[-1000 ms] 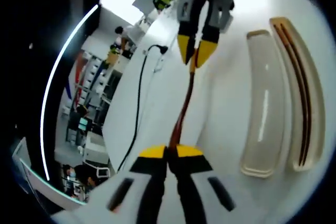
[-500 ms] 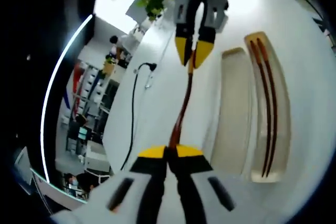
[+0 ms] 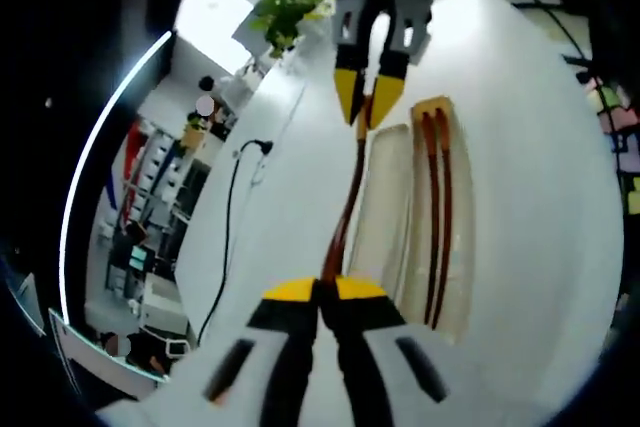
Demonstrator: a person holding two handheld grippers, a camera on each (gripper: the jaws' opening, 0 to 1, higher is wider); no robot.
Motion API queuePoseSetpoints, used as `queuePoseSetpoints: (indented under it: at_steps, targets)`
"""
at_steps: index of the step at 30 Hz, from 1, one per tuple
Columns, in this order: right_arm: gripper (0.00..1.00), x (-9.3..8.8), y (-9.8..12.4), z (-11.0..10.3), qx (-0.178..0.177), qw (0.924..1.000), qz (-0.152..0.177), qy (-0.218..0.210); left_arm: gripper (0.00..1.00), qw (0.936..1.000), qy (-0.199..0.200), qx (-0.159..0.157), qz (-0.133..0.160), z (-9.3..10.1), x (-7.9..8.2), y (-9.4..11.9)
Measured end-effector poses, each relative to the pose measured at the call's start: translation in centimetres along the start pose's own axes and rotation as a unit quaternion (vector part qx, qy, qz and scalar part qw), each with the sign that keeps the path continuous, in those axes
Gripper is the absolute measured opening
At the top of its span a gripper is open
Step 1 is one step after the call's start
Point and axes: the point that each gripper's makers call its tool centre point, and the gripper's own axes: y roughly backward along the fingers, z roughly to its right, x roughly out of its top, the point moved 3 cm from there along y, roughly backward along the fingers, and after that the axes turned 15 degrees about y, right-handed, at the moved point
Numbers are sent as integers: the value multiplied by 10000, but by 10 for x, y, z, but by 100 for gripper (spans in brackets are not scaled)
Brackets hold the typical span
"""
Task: Arrange the utensils inside the cutlery case until each visible utensil rests in its matching compartment.
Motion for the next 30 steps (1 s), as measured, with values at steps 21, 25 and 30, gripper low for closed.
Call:
queuePoseSetpoints:
  at_steps: [21, 25, 30]
  targets:
    - [7, 4, 8, -55, 1102, 9895, 217, -907, 5, 9917, 454, -1057, -576, 48, -25, 2]
    - [7, 4, 5, -57, 1292, 9806, 295, -1446, 5, 9874, 726, -1216, -704, 47, -28, 0]
    - [7, 1, 1, -59, 1448, 9720, 335, -1821, 5, 9839, 811, -1349, -842, 50, -33, -2]
